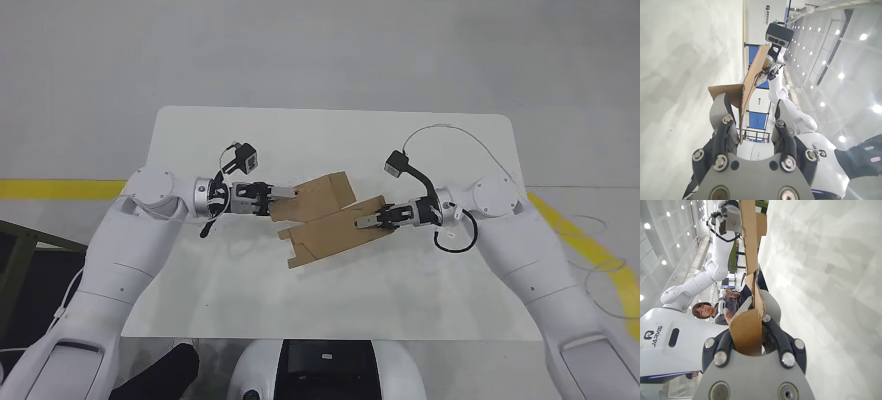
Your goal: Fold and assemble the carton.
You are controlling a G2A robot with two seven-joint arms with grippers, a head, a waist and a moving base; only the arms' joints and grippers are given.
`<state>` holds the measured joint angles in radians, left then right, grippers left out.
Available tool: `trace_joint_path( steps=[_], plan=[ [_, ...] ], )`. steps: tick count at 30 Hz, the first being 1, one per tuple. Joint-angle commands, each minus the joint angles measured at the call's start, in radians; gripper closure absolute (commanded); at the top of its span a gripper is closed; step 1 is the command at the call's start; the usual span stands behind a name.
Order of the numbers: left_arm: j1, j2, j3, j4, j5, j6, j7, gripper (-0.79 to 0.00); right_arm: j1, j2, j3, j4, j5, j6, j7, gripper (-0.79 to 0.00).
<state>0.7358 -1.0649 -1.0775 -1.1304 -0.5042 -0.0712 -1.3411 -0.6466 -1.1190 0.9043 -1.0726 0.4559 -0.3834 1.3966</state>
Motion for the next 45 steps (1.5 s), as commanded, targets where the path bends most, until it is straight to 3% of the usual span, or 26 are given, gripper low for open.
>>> trace_joint_path(
  steps=[1, 10, 13, 15, 16, 17, 18, 27, 33, 39, 45],
  plan=[
    [-0.004, -0.001, 0.003, 0.007, 0.001, 0.003, 0.000, -0.379, 0.005, 0.000, 0.000, -0.002, -0.010, 0.004, 0.001, 0.000],
    [-0.015, -0.004, 0.014, 0.022, 0.003, 0.006, -0.003, -0.142, 0.006, 0.001, 0.006, -0.012, -0.024, 0.011, -0.004, 0.000],
    [-0.018, -0.005, 0.015, 0.027, 0.005, 0.004, -0.002, 0.000, 0.005, 0.000, 0.008, -0.014, -0.026, 0.014, -0.009, 0.000],
    [-0.019, -0.005, 0.016, 0.029, 0.006, 0.005, -0.001, 0.000, 0.004, 0.000, 0.009, -0.014, -0.026, 0.017, -0.013, 0.000],
    [-0.020, -0.005, 0.017, 0.029, 0.007, 0.005, -0.003, 0.000, 0.004, 0.000, 0.011, -0.014, -0.027, 0.018, -0.018, -0.166],
    [-0.021, -0.005, 0.017, 0.029, 0.009, 0.004, -0.003, 0.000, 0.003, 0.000, 0.012, -0.015, -0.028, 0.017, -0.023, -0.585],
    [-0.021, -0.005, 0.017, 0.030, 0.009, 0.004, -0.003, 0.000, 0.002, 0.000, 0.014, -0.016, -0.026, 0.017, -0.029, -0.785],
    [-0.011, -0.002, 0.005, 0.000, 0.001, -0.051, -0.019, 0.000, -0.035, 0.026, 0.129, 0.010, 0.028, -0.037, -0.110, -0.785],
    [0.006, 0.002, 0.000, -0.038, 0.013, -0.072, -0.031, 0.000, -0.084, 0.040, 0.190, -0.078, 0.115, -0.088, -0.081, -0.785],
    [0.018, 0.005, -0.001, -0.065, 0.025, -0.076, -0.037, 0.000, -0.097, 0.028, 0.143, -0.164, 0.217, -0.040, 0.000, -0.785],
    [0.029, 0.007, -0.002, -0.088, 0.010, -0.081, -0.061, 0.000, -0.077, 0.011, 0.069, -0.186, 0.224, -0.033, 0.007, -0.785]
  ],
)
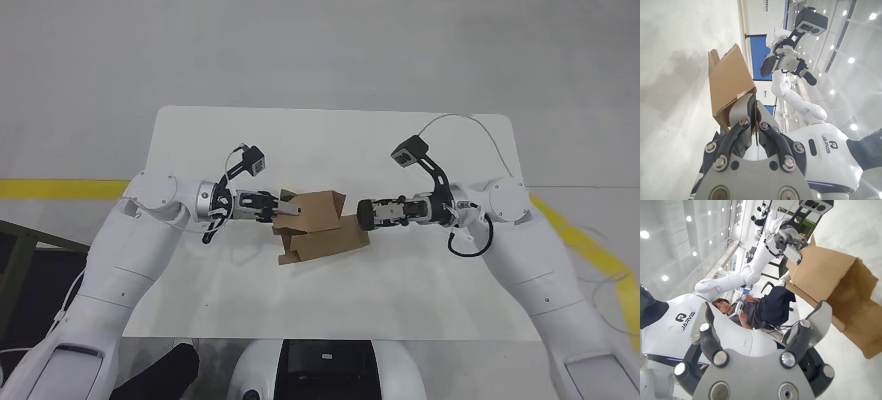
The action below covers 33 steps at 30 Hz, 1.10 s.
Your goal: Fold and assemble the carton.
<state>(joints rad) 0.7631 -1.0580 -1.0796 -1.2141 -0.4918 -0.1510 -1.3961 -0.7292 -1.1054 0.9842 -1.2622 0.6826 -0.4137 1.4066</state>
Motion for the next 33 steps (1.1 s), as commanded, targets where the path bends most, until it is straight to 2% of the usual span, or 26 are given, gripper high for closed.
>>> trace_joint_path(
  steps=[1, 12, 33],
  plan=[
    [0.004, 0.001, 0.001, -0.009, -0.005, -0.002, -0.013, 0.000, 0.011, -0.005, -0.022, 0.008, -0.006, -0.005, -0.005, -0.785],
    [0.022, 0.006, -0.003, -0.047, -0.019, -0.019, -0.050, 0.000, 0.059, -0.024, -0.098, 0.077, -0.010, -0.014, -0.014, -0.785],
    [0.037, 0.015, -0.023, -0.086, -0.041, -0.025, -0.061, 0.000, 0.079, -0.078, -0.192, 0.145, 0.127, -0.007, -0.007, -0.785]
  ],
)
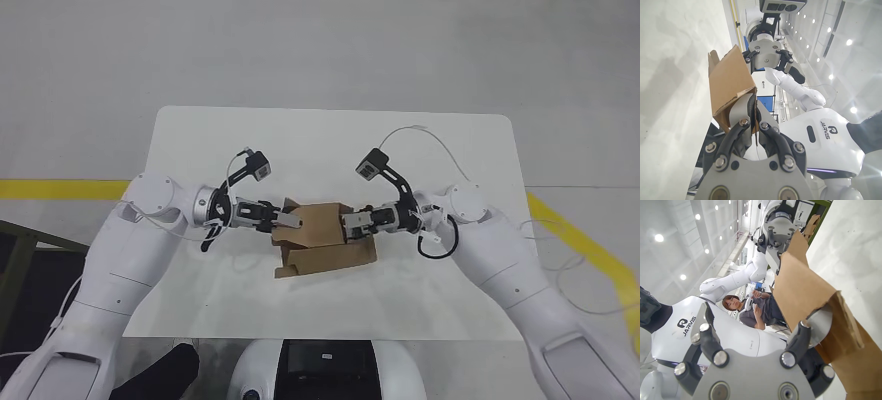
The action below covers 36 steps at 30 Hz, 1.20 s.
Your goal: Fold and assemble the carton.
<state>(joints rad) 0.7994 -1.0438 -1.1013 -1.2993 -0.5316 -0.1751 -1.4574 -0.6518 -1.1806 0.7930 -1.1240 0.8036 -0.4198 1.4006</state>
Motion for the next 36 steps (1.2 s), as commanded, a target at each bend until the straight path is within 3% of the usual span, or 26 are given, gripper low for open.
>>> trace_joint_path(
  steps=[1, 11, 28, 29, 31, 36],
  plan=[
    [0.001, 0.001, -0.002, -0.002, -0.002, 0.000, 0.000, 0.000, 0.002, -0.005, -0.001, 0.013, 0.012, -0.002, -0.002, -0.785],
    [0.001, 0.002, 0.000, -0.005, -0.002, 0.003, 0.003, 0.000, -0.004, -0.024, 0.028, 0.026, 0.065, -0.004, -0.003, -0.785],
    [-0.005, 0.002, 0.012, 0.009, -0.002, -0.002, 0.005, 0.000, -0.013, -0.025, 0.090, 0.012, 0.013, 0.038, 0.038, -0.785],
    [-0.005, 0.002, 0.013, 0.009, -0.002, -0.002, 0.005, 0.000, -0.013, -0.027, 0.090, 0.013, 0.014, 0.036, 0.036, -0.767],
    [-0.006, 0.002, 0.014, 0.011, 0.000, -0.002, 0.004, 0.000, -0.013, -0.029, 0.090, 0.015, 0.017, 0.033, 0.033, -0.646],
    [-0.007, 0.002, 0.016, 0.013, -0.004, -0.004, 0.003, 0.000, -0.006, -0.036, 0.087, 0.027, 0.007, 0.031, 0.031, -0.505]
  ],
)
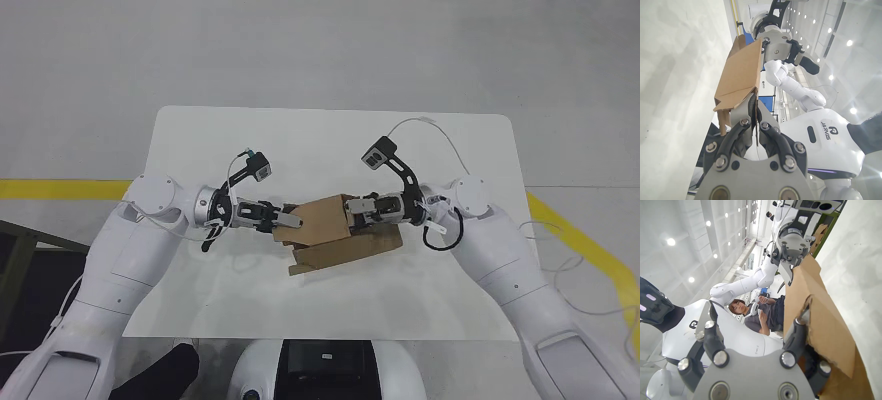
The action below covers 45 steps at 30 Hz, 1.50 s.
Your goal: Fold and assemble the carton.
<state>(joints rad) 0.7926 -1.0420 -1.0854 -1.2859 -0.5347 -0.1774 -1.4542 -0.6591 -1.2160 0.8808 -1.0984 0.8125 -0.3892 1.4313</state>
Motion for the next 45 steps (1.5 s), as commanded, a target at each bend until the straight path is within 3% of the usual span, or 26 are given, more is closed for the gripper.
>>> trace_joint_path(
  steps=[1, 4, 11, 20, 23, 30, 31, 32, 34, 45],
  plan=[
    [0.000, 0.000, 0.000, 0.001, -0.001, -0.002, -0.001, 0.000, 0.002, -0.002, 0.000, 0.003, -0.004, 0.000, 0.000, -0.483],
    [0.000, 0.000, 0.001, 0.000, 0.000, -0.004, 0.000, 0.000, 0.006, -0.003, 0.000, 0.010, -0.018, -0.004, -0.004, -0.388],
    [0.000, 0.001, 0.004, -0.003, 0.001, -0.004, 0.000, 0.000, 0.021, -0.008, -0.017, 0.032, -0.065, -0.013, -0.013, -0.314],
    [0.003, 0.002, 0.001, -0.009, -0.004, -0.005, 0.001, 0.000, 0.046, -0.013, -0.054, 0.067, -0.131, -0.033, -0.034, -0.145],
    [0.005, 0.003, 0.000, -0.012, -0.004, -0.004, 0.001, 0.000, 0.050, -0.014, -0.065, 0.072, -0.138, -0.040, -0.040, -0.015],
    [0.009, 0.005, -0.003, -0.016, -0.004, -0.003, 0.001, 0.000, 0.057, -0.014, -0.080, 0.078, -0.134, -0.046, -0.046, 0.000],
    [0.010, 0.005, -0.003, -0.016, -0.005, -0.002, 0.001, -0.046, 0.058, -0.014, -0.082, 0.080, -0.134, -0.047, -0.047, 0.000],
    [0.010, 0.006, -0.004, -0.017, -0.006, -0.002, 0.000, -0.268, 0.059, -0.014, -0.084, 0.082, -0.136, -0.048, -0.048, 0.000],
    [0.012, 0.006, -0.006, -0.018, -0.010, -0.002, -0.001, -0.785, 0.062, -0.013, -0.088, 0.086, -0.141, -0.053, -0.054, 0.000],
    [0.022, 0.012, -0.026, -0.036, -0.056, 0.005, -0.038, -0.785, 0.079, -0.019, -0.101, 0.152, -0.158, -0.097, -0.097, 0.000]
  ],
)
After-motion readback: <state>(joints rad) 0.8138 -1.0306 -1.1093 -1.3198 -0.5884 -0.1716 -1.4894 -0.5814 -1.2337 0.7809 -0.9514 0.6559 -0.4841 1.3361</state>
